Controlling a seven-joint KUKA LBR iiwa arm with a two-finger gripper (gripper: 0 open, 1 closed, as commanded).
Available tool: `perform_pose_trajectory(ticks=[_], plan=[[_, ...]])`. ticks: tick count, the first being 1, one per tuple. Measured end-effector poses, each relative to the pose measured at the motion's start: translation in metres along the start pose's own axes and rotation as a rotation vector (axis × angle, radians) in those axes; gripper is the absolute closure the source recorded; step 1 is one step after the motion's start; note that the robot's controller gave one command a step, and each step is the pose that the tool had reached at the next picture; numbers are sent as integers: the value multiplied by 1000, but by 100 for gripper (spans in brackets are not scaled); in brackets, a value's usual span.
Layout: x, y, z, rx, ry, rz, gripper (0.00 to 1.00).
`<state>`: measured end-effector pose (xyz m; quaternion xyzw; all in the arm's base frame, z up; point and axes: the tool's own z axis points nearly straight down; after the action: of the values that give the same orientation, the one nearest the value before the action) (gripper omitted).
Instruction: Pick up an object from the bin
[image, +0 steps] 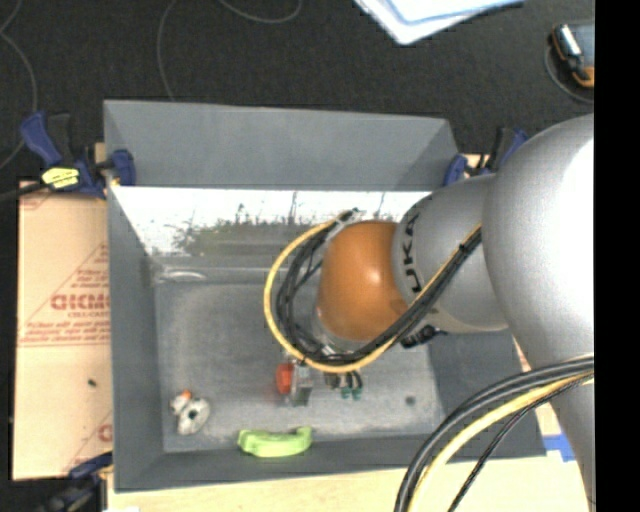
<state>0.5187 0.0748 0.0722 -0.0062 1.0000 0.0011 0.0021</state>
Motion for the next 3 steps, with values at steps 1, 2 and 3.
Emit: perform_pose_trajectory(ticks=[1, 2, 3], plan=[[0, 0, -7, 0, -2, 0, 100], [-1, 0, -12, -1, -4, 0, 100], [0, 0, -19, 0, 1, 0, 100]])
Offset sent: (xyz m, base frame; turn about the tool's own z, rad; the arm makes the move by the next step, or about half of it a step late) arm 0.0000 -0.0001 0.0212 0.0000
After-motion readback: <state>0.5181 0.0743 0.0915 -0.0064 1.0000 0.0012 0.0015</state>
